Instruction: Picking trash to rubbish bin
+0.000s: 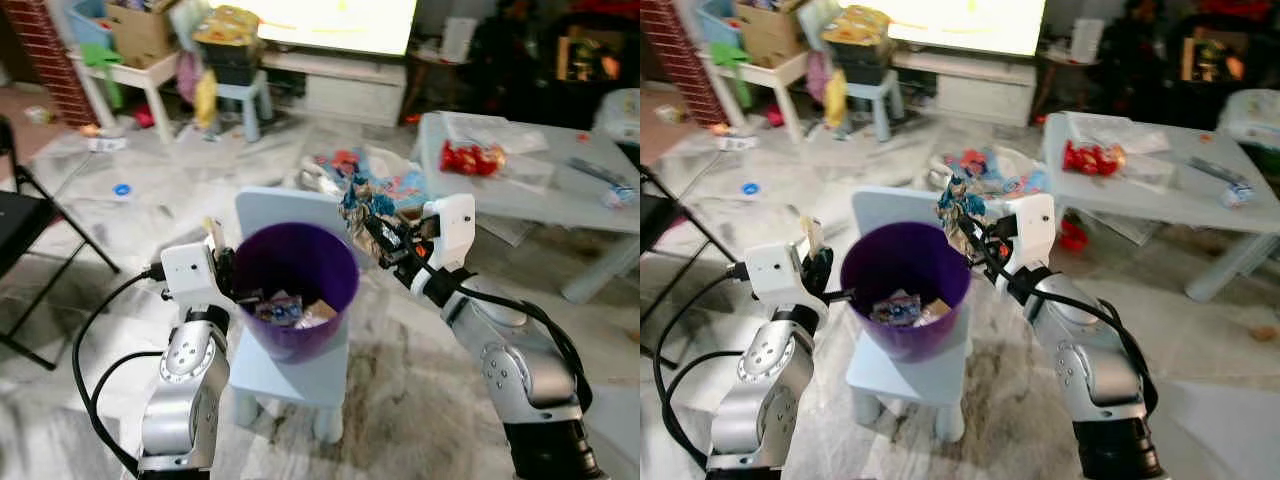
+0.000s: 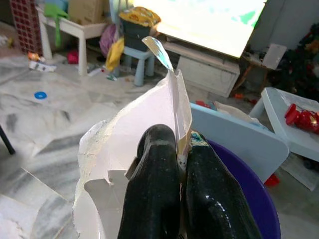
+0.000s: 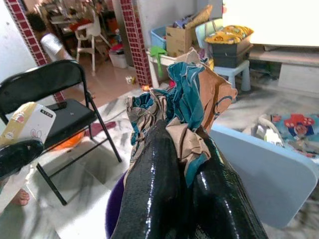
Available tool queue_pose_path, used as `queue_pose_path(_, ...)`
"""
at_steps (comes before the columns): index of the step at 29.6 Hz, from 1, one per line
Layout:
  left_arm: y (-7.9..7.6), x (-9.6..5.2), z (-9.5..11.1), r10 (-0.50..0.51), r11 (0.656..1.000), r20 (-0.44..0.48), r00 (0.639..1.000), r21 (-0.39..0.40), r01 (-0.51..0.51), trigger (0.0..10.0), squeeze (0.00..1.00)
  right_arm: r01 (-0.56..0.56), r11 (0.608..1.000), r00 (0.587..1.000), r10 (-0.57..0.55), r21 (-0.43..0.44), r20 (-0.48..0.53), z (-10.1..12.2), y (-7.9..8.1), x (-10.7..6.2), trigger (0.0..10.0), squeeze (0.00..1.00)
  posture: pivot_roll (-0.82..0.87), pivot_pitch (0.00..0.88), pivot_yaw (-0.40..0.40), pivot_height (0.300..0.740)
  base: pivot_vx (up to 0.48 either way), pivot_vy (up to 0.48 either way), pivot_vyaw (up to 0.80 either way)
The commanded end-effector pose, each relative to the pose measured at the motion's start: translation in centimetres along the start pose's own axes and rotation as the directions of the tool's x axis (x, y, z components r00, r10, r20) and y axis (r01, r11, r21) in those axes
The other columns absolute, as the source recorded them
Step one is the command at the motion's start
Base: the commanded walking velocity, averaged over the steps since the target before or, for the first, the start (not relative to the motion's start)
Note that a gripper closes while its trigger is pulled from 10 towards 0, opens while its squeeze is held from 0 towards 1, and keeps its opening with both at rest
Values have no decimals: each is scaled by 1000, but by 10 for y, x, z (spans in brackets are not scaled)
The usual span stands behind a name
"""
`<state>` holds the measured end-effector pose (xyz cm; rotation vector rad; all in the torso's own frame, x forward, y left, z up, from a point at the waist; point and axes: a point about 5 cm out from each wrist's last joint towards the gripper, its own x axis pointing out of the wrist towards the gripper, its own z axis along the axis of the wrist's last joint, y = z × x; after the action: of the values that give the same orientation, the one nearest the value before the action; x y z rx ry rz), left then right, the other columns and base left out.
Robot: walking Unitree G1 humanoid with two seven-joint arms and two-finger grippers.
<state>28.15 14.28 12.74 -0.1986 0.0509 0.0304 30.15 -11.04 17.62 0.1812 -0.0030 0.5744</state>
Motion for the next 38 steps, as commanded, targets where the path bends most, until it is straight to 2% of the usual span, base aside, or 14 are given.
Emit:
queue_pose_path(1,-6,0,0,-17,1000,-2,1000,-7,17,0,0,14,1000,1000,-14,-3,7,2,-5,-3,0,0,3,87,-73,740,0,0,475)
queue_pose_path(13,-4,0,-1,-18,1000,-9,1000,-1,18,0,0,17,1000,1000,-17,-4,6,1,-5,-4,0,0,0,84,-69,740,0,0,455)
queue_pose_path(16,-6,1,-1,-28,1000,-9,1000,3,28,0,0,17,1000,1000,-17,-5,7,1,-5,-4,0,0,-2,80,-69,740,294,0,498)
queue_pose_path(35,-6,0,-2,-24,1000,-9,1000,-4,24,0,0,24,1000,1000,-24,0,15,3,-6,-3,0,0,0,78,-73,740,405,0,0)
queue_pose_path(38,-6,0,-1,-27,1000,7,1000,-3,27,0,0,28,1000,999,-28,1,18,4,-7,-4,0,0,-3,81,-73,740,0,0,0)
